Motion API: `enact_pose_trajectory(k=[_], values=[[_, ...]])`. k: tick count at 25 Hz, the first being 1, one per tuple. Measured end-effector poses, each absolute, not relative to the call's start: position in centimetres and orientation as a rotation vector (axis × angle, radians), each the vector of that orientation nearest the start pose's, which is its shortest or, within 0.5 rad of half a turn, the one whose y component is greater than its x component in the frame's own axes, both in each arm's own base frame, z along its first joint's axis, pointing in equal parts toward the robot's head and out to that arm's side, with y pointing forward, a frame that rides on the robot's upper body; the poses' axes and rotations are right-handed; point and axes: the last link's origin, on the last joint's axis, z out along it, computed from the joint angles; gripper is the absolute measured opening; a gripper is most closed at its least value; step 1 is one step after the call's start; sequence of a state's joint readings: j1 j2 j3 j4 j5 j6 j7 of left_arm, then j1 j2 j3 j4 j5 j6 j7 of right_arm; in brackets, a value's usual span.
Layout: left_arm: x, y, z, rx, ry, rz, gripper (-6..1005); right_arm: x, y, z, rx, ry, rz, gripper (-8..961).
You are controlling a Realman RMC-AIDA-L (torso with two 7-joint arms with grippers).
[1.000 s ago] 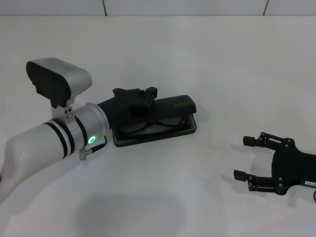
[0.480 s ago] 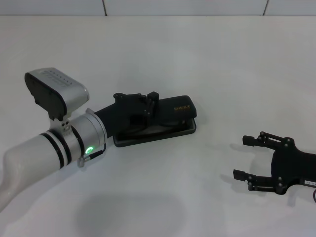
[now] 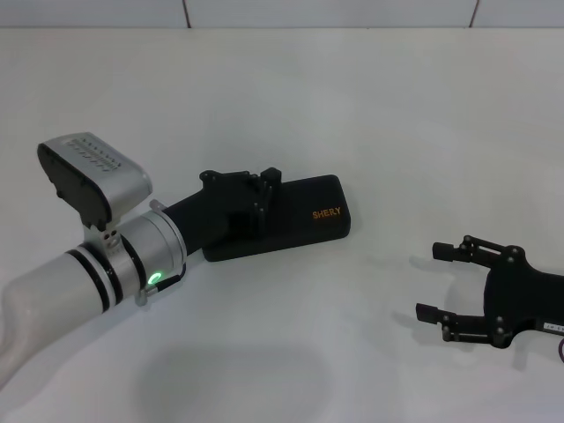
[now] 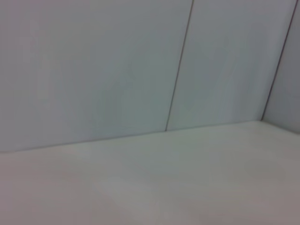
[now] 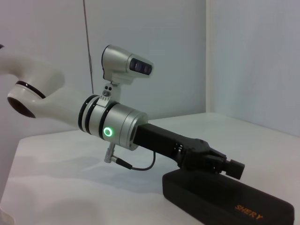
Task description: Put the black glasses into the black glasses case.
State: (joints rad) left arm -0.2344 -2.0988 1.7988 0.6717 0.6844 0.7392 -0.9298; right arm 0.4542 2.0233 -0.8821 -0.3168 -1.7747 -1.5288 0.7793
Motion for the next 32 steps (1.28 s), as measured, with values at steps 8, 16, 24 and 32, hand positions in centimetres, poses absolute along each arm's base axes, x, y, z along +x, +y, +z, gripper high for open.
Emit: enact_pose_trajectory(k=[8, 16, 24, 32], values=[[-25.2, 31.0, -8.0, -2.300, -0.694, -0.809, 1, 29.4, 27.6, -4.0, -2.754, 0.217, 0.756, 826], [-25.2, 32.2, -3.2, -2.314, -0.756, -0.984, 2, 29.2, 27.9, -3.3, -2.691, 0.231, 0.814, 826], [-27.6, 31.2, -0.3, -2.338, -0.646, -1.038, 7, 29.3, 28.3, -2.5, -2.591, 0.267, 0.865, 826], [-29.0, 28.8, 0.1, -2.351, -0.478, -1.009, 170, 29.7, 27.8, -1.4, -2.515, 0.285, 0.922, 826]])
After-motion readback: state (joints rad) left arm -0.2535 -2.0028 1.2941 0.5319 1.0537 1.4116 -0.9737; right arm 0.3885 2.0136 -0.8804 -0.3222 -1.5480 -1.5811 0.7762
